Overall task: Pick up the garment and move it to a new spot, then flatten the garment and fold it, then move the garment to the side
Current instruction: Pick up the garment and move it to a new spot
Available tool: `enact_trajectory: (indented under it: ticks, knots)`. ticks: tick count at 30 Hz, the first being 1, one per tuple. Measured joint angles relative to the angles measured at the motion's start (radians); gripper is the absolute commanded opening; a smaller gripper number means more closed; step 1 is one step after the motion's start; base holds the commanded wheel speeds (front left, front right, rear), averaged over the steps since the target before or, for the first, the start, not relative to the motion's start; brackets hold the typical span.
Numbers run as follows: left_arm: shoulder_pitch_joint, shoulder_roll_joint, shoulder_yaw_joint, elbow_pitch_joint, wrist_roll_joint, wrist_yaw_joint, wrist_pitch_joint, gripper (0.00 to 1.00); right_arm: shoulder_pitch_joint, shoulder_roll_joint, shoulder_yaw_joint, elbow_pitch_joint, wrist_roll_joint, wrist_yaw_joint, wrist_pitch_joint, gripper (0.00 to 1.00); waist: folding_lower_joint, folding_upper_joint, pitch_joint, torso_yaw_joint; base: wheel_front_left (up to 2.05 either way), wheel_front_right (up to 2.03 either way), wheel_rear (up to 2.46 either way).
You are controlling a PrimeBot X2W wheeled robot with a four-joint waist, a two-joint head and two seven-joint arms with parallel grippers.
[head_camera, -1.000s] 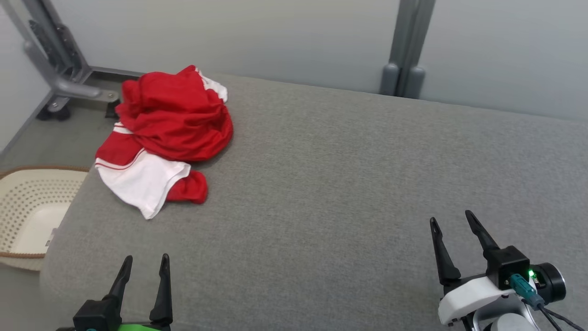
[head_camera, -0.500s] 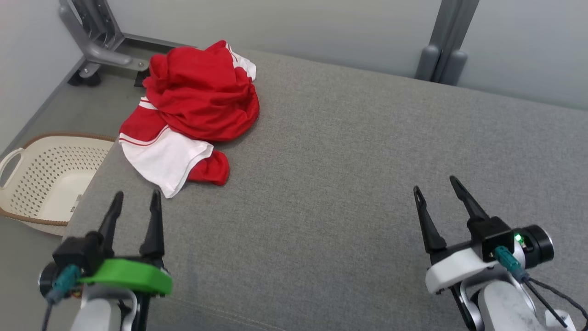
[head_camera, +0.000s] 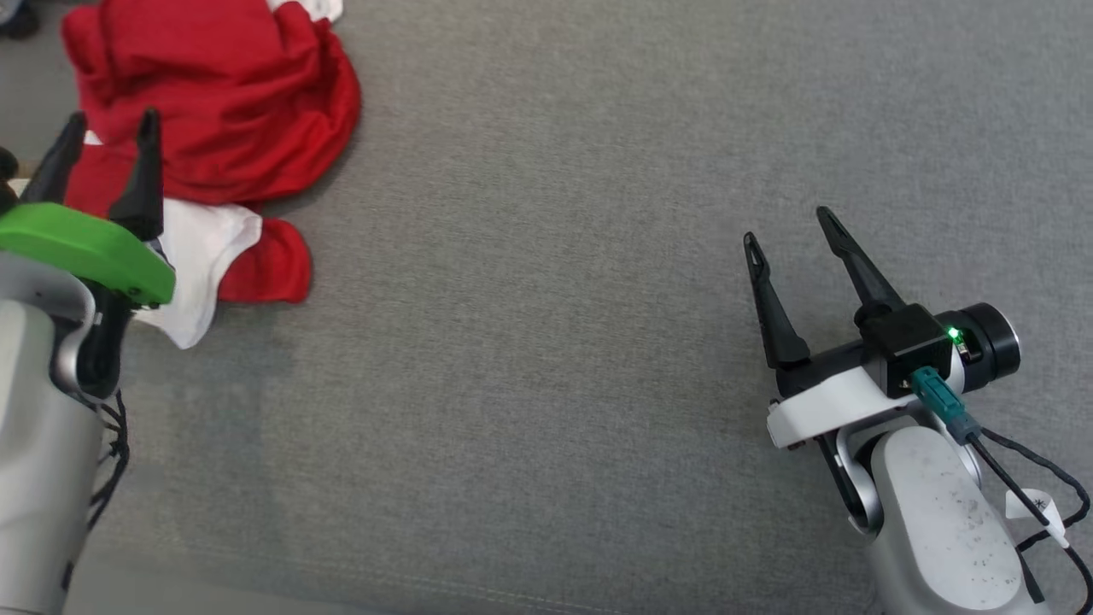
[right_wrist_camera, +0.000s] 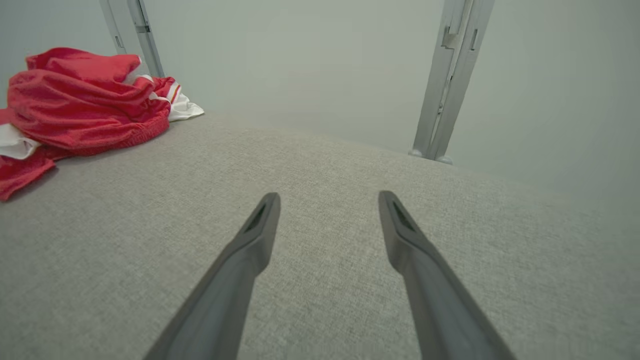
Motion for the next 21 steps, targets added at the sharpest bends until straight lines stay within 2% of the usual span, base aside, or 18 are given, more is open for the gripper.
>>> enact_trajectory:
  ticks: [3,8,9,10,11,15,21]
  knots:
    - [-0.055,0.049,-0.035,0.036,-0.046,0.0,0.016,1.0,-0.013,-0.002,0.004,0.001,0.006,0.0,0.0,1.0,0.0,0.0,0.053,-0.045,0.0,0.0,0.0]
    - [-0.106,0.086,-0.097,0.137,-0.083,0.0,0.048,1.0,-0.031,-0.002,0.001,0.001,0.005,0.0,0.0,1.0,0.0,0.0,0.116,-0.12,0.0,0.0,0.0]
    - [-0.112,0.094,-0.105,0.16,-0.083,0.0,0.05,0.84,-0.036,-0.002,0.002,0.001,0.005,0.0,0.0,1.0,0.0,0.0,0.125,-0.134,0.0,0.0,0.0]
    - [-0.116,0.098,-0.105,0.186,-0.088,0.0,0.049,0.28,-0.037,-0.001,0.001,0.001,0.005,0.0,0.0,1.0,0.0,0.0,0.132,-0.144,0.0,0.0,0.0]
    - [-0.121,0.103,-0.107,0.214,-0.088,0.0,0.044,0.0,-0.037,-0.001,-0.001,0.001,0.005,0.0,0.0,1.0,0.0,0.0,0.14,-0.156,0.0,0.0,0.0]
    - [-0.13,0.109,-0.149,0.272,-0.075,0.0,0.022,0.0,-0.03,-0.002,-0.008,0.007,0.005,0.0,0.0,1.0,0.0,0.0,0.15,-0.189,0.0,0.0,0.0]
    - [-0.145,0.14,-0.17,0.262,-0.074,0.0,-0.061,0.0,0.021,-0.001,-0.021,0.02,0.027,0.0,0.0,1.0,0.0,0.0,0.109,-0.198,0.0,0.0,0.0]
